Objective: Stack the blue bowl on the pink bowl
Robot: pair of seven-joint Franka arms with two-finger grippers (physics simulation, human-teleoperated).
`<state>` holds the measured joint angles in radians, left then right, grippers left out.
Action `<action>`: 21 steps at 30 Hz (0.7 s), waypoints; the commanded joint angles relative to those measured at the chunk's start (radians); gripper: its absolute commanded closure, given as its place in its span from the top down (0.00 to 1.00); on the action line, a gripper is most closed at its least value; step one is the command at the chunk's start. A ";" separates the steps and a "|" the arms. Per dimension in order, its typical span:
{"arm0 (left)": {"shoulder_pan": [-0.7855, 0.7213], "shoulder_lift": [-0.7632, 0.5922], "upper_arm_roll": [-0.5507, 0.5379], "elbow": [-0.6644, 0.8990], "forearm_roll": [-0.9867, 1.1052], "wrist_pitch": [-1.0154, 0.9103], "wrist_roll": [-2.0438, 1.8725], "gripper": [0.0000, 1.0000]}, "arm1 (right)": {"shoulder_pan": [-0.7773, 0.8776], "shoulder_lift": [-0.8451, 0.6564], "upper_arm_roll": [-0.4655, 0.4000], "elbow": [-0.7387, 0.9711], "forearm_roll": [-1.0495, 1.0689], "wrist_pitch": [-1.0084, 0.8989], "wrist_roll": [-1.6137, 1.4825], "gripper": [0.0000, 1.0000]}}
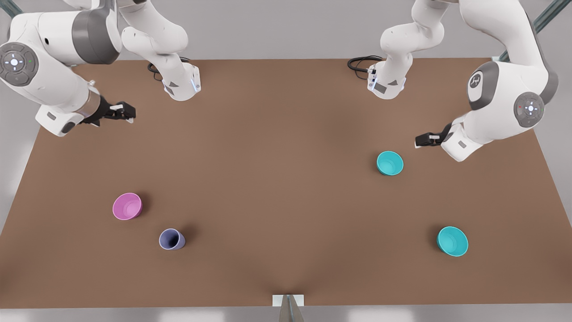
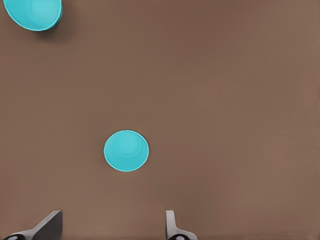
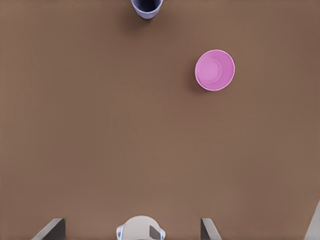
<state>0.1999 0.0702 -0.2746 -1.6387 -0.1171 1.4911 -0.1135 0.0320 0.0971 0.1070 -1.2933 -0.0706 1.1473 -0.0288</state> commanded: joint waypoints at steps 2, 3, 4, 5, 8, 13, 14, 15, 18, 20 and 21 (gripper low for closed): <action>0.030 0.000 -0.002 0.000 -0.001 0.006 -0.023 1.00 | -0.004 0.006 0.000 0.000 -0.009 0.008 -0.026 1.00; 0.030 0.002 -0.002 0.000 -0.001 0.006 -0.023 1.00 | -0.012 0.042 0.000 0.003 -0.012 0.002 -0.086 1.00; 0.030 0.002 -0.002 0.000 -0.001 0.006 -0.023 1.00 | -0.041 0.110 0.000 0.005 -0.031 0.000 -0.085 1.00; 0.032 0.008 -0.002 0.000 -0.001 0.006 -0.023 1.00 | -0.064 0.183 -0.003 0.011 -0.064 0.025 -0.085 1.00; 0.030 0.031 -0.003 0.000 -0.001 -0.035 -0.025 1.00 | -0.181 0.354 -0.001 0.022 -0.084 0.300 -0.097 1.00; 0.029 0.057 -0.003 0.000 -0.001 -0.037 -0.026 1.00 | -0.294 0.604 0.010 0.028 -0.052 0.597 -0.117 1.00; 0.029 0.057 -0.003 0.000 -0.001 -0.035 -0.026 1.00 | -0.307 0.621 0.013 0.023 -0.046 0.646 -0.151 1.00; 0.029 0.057 -0.003 0.000 -0.001 -0.035 -0.026 1.00 | -0.317 0.639 0.013 0.020 -0.046 0.698 -0.164 1.00; 0.029 0.057 -0.003 0.000 -0.001 -0.035 -0.026 1.00 | -0.362 0.685 0.023 0.012 -0.029 0.775 -0.171 1.00; 0.029 0.059 -0.002 0.000 -0.001 -0.035 -0.028 1.00 | -0.382 0.707 0.023 -0.006 -0.029 0.790 -0.171 1.00; 0.029 0.063 -0.003 0.000 -0.001 -0.037 -0.028 1.00 | -0.396 0.717 0.023 -0.012 -0.026 0.793 -0.171 1.00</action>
<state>0.2290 0.1328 -0.2759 -1.6387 -0.1186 1.4589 -0.1310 -0.3544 0.8097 0.1300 -1.3000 -0.1044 1.8073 -0.1200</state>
